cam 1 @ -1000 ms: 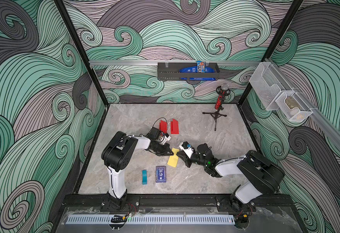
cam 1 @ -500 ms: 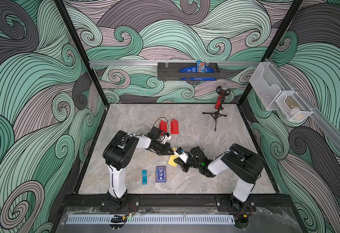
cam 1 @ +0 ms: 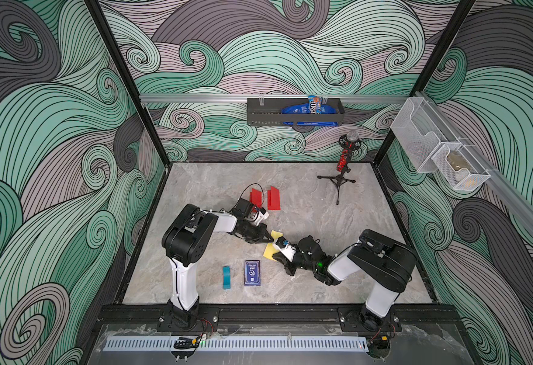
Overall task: Fold the square paper along the opposite sides
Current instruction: Smooth out the paper at the center of the board.
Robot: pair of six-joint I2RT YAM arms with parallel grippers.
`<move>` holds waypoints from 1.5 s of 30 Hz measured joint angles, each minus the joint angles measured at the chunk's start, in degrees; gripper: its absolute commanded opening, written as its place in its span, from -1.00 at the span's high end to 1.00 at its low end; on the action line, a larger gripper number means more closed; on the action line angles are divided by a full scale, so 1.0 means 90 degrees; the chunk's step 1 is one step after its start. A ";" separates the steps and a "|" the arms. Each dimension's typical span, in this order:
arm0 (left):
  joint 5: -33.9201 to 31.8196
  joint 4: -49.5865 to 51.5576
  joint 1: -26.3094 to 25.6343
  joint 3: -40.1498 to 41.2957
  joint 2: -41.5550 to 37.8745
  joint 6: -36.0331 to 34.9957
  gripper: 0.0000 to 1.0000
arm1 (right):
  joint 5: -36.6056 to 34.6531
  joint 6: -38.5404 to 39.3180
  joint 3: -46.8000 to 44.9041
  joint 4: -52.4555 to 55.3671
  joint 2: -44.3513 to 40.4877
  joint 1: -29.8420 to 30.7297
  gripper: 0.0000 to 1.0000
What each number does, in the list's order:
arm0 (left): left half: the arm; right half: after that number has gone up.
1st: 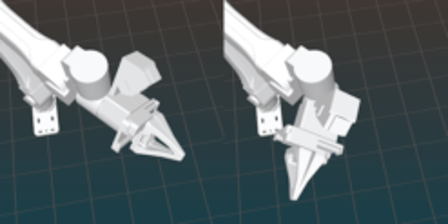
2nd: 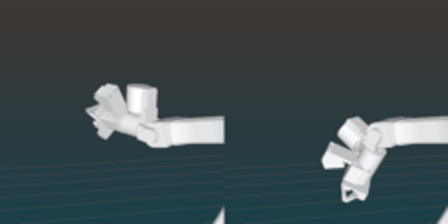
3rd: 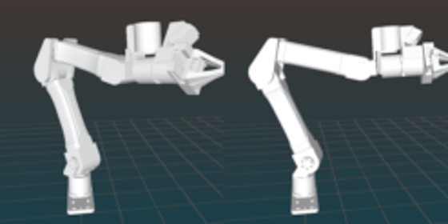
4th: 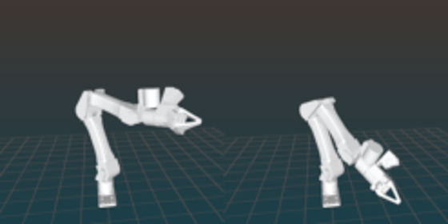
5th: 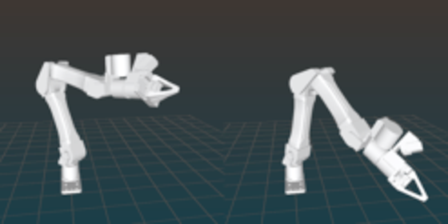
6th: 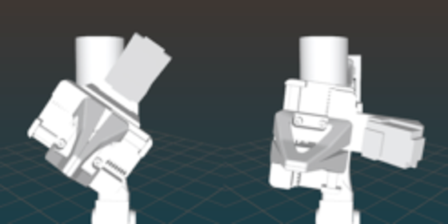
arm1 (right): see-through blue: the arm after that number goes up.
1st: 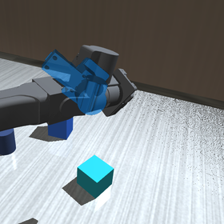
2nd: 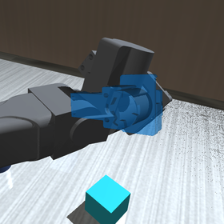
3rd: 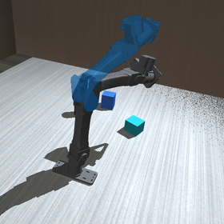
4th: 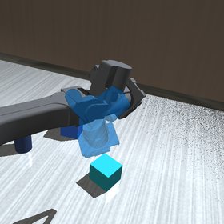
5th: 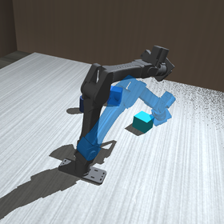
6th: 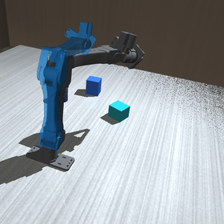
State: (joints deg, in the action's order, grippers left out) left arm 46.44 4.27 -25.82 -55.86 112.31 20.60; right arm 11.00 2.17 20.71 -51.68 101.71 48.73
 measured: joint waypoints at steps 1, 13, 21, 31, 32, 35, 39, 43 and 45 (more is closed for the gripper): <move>0.0000 0.0007 0.0000 -0.0010 0.0005 0.0000 1.00 | -0.0058 -0.0046 -0.0051 -0.0015 -0.0041 0.0083 1.00; -0.0117 0.0000 0.0022 0.0012 -0.0039 0.0126 1.00 | -0.0138 -0.0376 -0.0763 0.0721 -0.1639 0.0187 1.00; -0.0211 0.0027 0.0022 0.0041 -0.0087 0.0189 1.00 | 0.0160 -0.0362 0.0321 -0.0100 -0.1008 -0.0874 1.00; -0.0214 0.0058 0.0022 0.0036 -0.0087 0.0202 1.00 | 0.0576 -0.0287 0.1059 -0.0233 0.0874 -0.1430 1.00; -0.0214 0.0063 0.0022 0.0034 -0.0087 0.0202 1.00 | 0.0597 -0.0289 0.1095 -0.0248 0.0986 -0.1479 1.00; -0.0219 0.0078 0.0022 0.0019 -0.0085 0.0202 1.00 | 0.0680 -0.0325 0.1190 -0.0430 0.1183 -0.1591 1.00; -0.0228 0.0097 0.0022 0.0010 -0.0085 0.0202 1.00 | 0.0658 -0.0415 0.1202 -0.0539 0.1251 -0.1634 1.00; -0.0231 0.0102 0.0022 0.0010 -0.0085 0.0202 1.00 | 0.0546 -0.0466 0.1205 -0.0525 0.1246 -0.1707 1.00; -0.0233 0.0102 0.0022 0.0010 -0.0085 0.0202 1.00 | 0.0486 -0.0483 0.1202 -0.0525 0.1239 -0.1753 1.00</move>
State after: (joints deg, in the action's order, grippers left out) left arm 44.34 5.19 -25.63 -55.77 111.55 22.41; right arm 15.38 -2.17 31.53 -56.40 112.86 32.95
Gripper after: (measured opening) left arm 0.047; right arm 0.042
